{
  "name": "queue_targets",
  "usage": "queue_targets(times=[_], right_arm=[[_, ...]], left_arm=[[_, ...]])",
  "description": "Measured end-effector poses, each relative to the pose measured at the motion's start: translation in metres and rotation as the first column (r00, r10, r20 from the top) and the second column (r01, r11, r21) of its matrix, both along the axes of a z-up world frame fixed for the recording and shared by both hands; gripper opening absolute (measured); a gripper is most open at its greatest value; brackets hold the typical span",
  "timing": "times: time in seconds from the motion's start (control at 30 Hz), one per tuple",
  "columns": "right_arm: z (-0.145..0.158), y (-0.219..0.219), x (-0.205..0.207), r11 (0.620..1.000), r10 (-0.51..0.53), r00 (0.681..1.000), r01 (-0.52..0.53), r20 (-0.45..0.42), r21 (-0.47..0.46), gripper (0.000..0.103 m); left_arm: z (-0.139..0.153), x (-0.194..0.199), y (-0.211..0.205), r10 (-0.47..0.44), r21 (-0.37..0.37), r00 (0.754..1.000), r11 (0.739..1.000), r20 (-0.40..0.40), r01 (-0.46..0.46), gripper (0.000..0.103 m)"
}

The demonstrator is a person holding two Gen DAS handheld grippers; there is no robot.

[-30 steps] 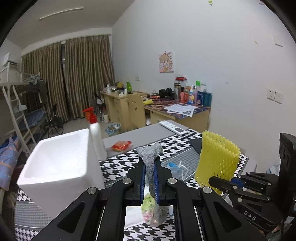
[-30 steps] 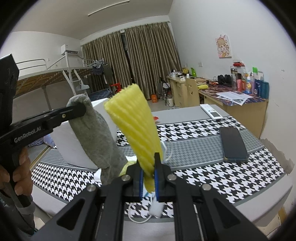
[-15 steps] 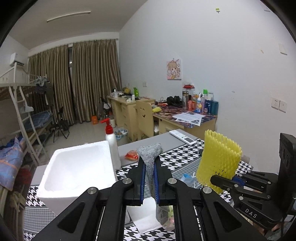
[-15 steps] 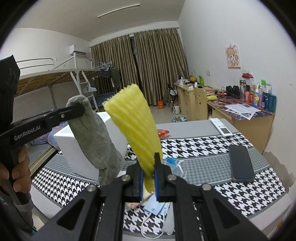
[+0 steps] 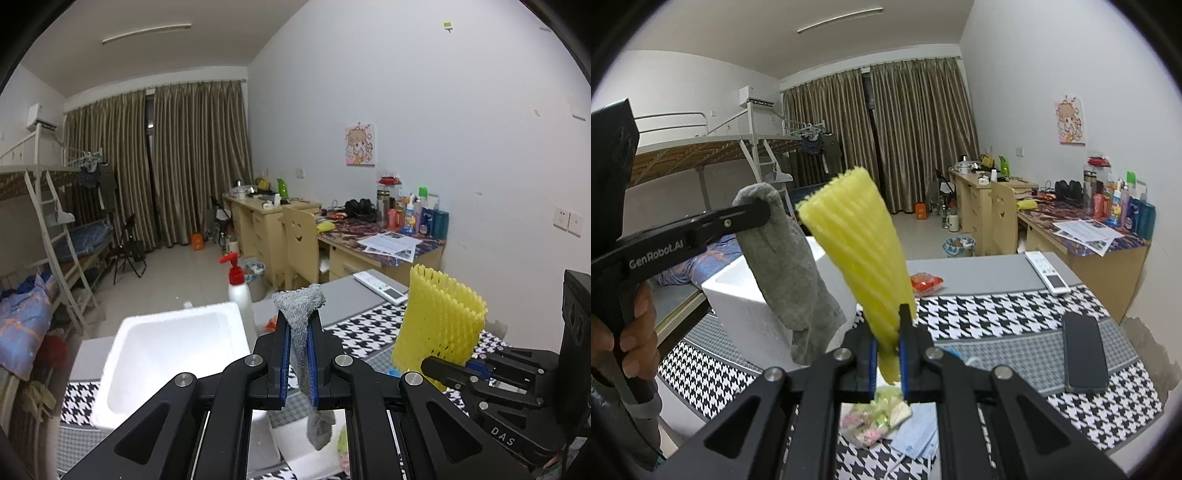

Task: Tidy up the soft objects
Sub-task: 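Carry the grey sock with the left gripper into the white foam box and release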

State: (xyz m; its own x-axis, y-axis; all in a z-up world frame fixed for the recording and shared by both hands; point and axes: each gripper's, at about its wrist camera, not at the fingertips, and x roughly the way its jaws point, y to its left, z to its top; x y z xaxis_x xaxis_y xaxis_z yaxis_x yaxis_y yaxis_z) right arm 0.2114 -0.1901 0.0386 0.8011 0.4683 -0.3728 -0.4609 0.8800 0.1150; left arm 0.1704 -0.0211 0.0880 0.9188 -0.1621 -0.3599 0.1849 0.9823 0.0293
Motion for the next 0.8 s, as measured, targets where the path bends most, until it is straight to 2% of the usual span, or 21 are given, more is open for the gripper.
queue_targets(times=[0.47,0.8], right_arm=[[0.041,0.025,0.016,0.998,0.057,0.997,-0.057,0.055,0.003,0.013],[0.05,0.044,0.021,0.994,0.113,0.991,-0.112,0.078,-0.017,0.012]], left_arm=[[0.046,0.009,0.014,0.054,0.02,0.996,0.998,0.069,-0.055,0.009],[0.068,0.017,0.045,0.189,0.052,0.976,0.979,0.104,-0.195,0.009]])
